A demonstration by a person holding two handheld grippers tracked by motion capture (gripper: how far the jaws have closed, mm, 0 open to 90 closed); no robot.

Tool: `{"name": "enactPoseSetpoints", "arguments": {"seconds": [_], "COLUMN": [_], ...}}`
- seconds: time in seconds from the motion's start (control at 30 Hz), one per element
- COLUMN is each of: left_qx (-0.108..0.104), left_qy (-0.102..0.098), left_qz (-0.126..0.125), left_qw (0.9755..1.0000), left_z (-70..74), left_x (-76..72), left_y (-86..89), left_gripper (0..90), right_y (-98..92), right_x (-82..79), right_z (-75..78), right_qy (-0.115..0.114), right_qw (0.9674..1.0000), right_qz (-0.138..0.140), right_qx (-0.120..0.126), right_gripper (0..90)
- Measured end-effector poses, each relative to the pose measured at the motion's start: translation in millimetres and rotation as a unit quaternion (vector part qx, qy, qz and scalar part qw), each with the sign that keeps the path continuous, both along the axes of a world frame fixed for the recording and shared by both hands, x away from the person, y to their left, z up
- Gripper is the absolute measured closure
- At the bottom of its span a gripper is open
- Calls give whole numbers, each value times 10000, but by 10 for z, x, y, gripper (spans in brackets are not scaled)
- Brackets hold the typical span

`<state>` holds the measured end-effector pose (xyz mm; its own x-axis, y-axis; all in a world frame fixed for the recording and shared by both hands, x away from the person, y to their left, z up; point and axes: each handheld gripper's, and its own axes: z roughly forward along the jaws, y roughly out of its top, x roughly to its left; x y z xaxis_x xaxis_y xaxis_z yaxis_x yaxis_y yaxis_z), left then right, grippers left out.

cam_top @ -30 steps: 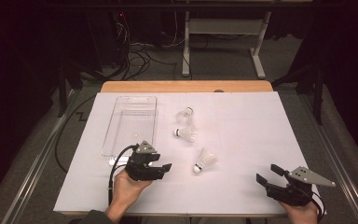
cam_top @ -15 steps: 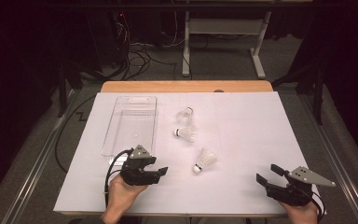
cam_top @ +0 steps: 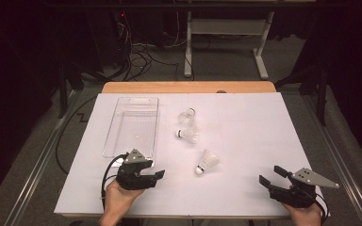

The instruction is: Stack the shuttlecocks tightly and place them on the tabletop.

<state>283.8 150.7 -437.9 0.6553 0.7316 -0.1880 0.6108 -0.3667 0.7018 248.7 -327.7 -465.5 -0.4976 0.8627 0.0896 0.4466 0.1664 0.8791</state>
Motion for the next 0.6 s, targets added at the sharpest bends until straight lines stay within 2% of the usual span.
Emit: {"name": "enactPoseSetpoints", "arguments": {"seconds": [0.47, 0.6], "left_qx": [24, 44], "left_qy": [-168, -144], "left_qz": [135, 146], "left_qw": [9998, 9998], "left_z": [-2, -24], "left_x": [-55, -61], "left_y": [125, 156], "left_gripper": [382, 378], "right_y": [1, 2], "right_x": [-2, -1], "right_z": [1, 1], "right_qy": [3, 2], "right_qw": [10000, 10000], "right_qz": [-10, -7], "right_qx": [7, 1], "right_gripper": [287, 287]}}
